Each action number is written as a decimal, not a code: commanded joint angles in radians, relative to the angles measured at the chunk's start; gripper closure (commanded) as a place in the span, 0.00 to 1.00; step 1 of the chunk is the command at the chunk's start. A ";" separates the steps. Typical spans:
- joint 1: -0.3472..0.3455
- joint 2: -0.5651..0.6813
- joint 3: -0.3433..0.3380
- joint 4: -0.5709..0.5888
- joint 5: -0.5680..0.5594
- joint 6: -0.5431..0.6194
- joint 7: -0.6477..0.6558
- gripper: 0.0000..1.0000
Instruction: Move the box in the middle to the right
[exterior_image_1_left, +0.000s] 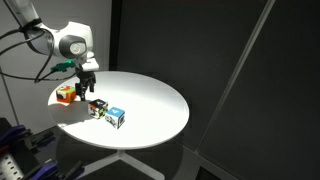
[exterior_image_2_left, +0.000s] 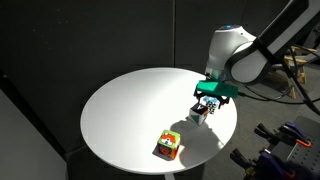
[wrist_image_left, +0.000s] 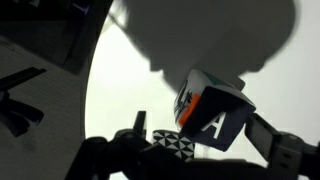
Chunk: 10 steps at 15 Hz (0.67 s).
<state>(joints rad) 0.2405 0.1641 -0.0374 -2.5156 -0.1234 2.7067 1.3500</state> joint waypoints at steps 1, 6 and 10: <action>-0.033 -0.066 0.037 -0.034 -0.042 -0.052 -0.157 0.00; -0.039 -0.092 0.077 -0.041 -0.043 -0.075 -0.393 0.00; -0.036 -0.114 0.101 -0.043 -0.060 -0.072 -0.568 0.00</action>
<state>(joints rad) 0.2244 0.0988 0.0383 -2.5415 -0.1551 2.6595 0.8970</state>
